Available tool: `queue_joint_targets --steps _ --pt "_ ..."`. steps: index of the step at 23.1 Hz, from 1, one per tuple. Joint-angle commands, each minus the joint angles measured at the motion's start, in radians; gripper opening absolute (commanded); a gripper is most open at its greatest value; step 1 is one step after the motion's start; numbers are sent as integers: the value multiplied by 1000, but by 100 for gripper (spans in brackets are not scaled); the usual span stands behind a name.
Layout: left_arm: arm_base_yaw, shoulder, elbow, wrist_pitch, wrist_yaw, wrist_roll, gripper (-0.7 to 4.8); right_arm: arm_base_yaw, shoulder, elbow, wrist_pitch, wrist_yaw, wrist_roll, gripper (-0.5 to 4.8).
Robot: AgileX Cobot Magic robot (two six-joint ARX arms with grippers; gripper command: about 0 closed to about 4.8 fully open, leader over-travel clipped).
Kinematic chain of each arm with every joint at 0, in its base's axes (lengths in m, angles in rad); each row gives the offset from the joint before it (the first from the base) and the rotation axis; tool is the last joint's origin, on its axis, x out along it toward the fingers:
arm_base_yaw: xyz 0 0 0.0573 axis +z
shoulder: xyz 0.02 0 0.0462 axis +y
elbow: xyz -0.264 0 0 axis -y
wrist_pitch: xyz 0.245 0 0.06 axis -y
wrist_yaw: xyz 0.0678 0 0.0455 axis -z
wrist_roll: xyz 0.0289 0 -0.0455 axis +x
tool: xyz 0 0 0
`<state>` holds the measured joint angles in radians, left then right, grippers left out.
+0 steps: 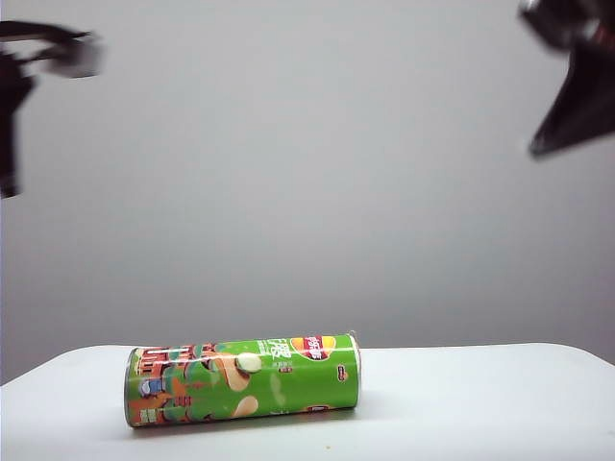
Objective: Pick up the green tub of chips from the desk, push the transparent container that's holding the chips and has slipped out back in, and finally put the chips back on the desk.
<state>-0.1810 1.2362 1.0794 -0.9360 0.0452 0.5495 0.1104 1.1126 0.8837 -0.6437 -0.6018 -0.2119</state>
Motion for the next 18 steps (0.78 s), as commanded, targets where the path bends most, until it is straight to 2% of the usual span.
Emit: queue_joint_targets --steps 1,2,4,5,6,7,8,12,14,16,18 --pt "58 -143 -163 168 24 -59 479 -5 -179 -67 102 77 122 -9" --pt "65 -169 -192 191 27 -55 479 -5 -224 -85 125 89 149 -9" --pt "69 -298 -319 335 64 -69 479 -8 -370 -153 208 164 193 -9" --pt "69 -383 -401 468 109 -122 479 -16 -450 -192 244 229 193 -9" --pt "69 -423 -434 528 127 -151 479 -19 -495 -216 269 241 200 -9" --pt "69 -502 -505 668 139 -211 479 -19 -559 -264 336 246 237 -9" --pt "68 -558 -553 766 143 -238 479 -19 -616 -319 411 297 276 -9" --pt "68 -735 -703 1030 138 -342 479 -18 -811 -510 597 359 382 -9" --pt "68 -793 -793 1111 141 -402 479 -17 -913 -621 683 428 409 -9" --pt "68 -821 -864 1160 132 -410 479 -17 -980 -708 760 440 460 -9" --pt "68 -834 -941 1249 138 -443 478 -17 -1034 -774 758 450 486 -9"
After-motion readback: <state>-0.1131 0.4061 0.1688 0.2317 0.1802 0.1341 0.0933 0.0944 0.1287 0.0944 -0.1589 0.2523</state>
